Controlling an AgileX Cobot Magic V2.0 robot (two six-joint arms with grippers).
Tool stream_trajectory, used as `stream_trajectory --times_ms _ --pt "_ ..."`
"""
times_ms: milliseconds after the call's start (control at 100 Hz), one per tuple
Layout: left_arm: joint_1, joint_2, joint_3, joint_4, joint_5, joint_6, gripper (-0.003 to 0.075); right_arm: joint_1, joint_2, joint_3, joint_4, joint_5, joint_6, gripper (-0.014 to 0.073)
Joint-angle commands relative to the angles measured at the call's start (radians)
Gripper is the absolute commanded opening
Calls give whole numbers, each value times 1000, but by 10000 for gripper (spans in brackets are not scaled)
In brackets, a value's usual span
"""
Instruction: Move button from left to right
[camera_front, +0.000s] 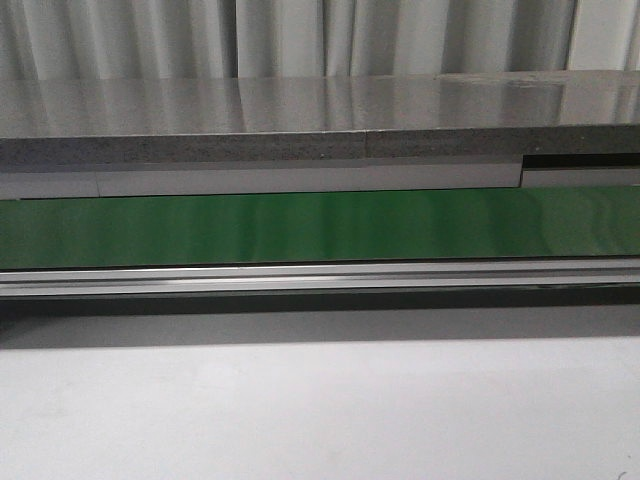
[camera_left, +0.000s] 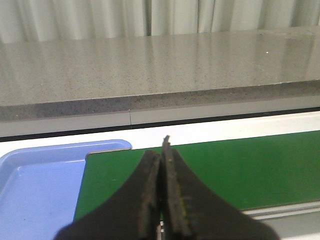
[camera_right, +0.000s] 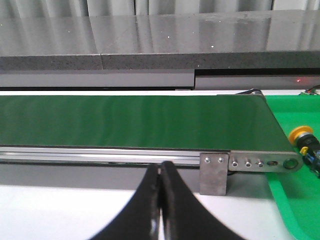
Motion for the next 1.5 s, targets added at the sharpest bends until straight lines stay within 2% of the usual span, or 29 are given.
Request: stream_trajectory --times_ms 0,1160,1310,1490 --pt "-12 5 -26 -13 -82 -3 -20 2 -22 -9 3 -111 -1 -68" --pt "-12 5 -26 -13 -82 -3 -20 2 -22 -9 3 -122 -1 -68" --pt "-12 5 -26 -13 -142 -3 -20 2 -22 -9 3 -122 -1 -68" --pt "-12 0 -15 21 -140 -3 -20 2 -22 -9 3 -122 -1 -68"
